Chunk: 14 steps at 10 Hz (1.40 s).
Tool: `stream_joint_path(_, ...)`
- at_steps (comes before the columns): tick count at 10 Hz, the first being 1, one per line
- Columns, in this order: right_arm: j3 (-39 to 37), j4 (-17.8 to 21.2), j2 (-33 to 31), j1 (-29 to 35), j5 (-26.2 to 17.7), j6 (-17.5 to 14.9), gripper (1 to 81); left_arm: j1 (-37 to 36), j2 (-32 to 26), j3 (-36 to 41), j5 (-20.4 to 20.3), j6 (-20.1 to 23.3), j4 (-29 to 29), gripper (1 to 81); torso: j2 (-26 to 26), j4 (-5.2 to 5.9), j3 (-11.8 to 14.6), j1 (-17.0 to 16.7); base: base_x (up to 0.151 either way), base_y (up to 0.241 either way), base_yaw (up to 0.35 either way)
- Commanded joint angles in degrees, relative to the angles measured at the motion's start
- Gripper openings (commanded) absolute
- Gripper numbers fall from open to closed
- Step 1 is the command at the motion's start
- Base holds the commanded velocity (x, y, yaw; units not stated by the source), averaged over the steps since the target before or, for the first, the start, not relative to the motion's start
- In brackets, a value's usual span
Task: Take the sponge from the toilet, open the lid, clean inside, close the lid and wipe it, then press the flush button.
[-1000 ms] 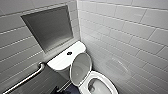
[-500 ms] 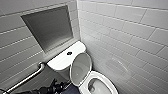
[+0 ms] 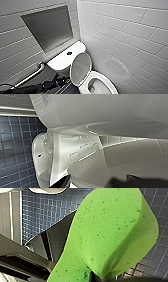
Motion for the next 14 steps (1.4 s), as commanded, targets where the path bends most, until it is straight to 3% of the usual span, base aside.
stream_joint_path(1,0.68,-1.59,-2.21,-1.24,-3.06,0.12,1.0,-6.91,2.02,-1.12,3.69,-0.2,-0.42,81.1,0.0,0.0,0.0,0.0,0.0,0.0,0.0)
stream_joint_path(6,-0.9,-2.03,-2.04,0.96,-3.14,0.12,1.0,-2.61,4.05,7.93,4.57,0.68,2.65,81.1,0.0,0.0,0.0,0.0,0.0,0.0,0.0)
stream_joint_path(10,-15.66,-4.83,6.65,-1.24,-3.76,0.29,1.0,1.97,2.47,9.78,5.36,0.68,6.87,81.1,0.0,0.0,0.0,0.0,0.0,0.0,0.0)
stream_joint_path(12,-17.78,-5.19,8.86,-3.43,-4.37,0.3,1.0,3.11,0.1,9.78,7.9,0.68,8.71,81.1,0.0,0.0,0.0,0.0,0.0,0.0,0.0)
stream_joint_path(14,-19.18,-5.37,10.26,-4.4,-7.79,0.12,1.0,6.27,-2.45,9.96,9.05,0.76,12.74,81.1,0.0,0.0,0.0,0.0,0.0,0.0,0.0)
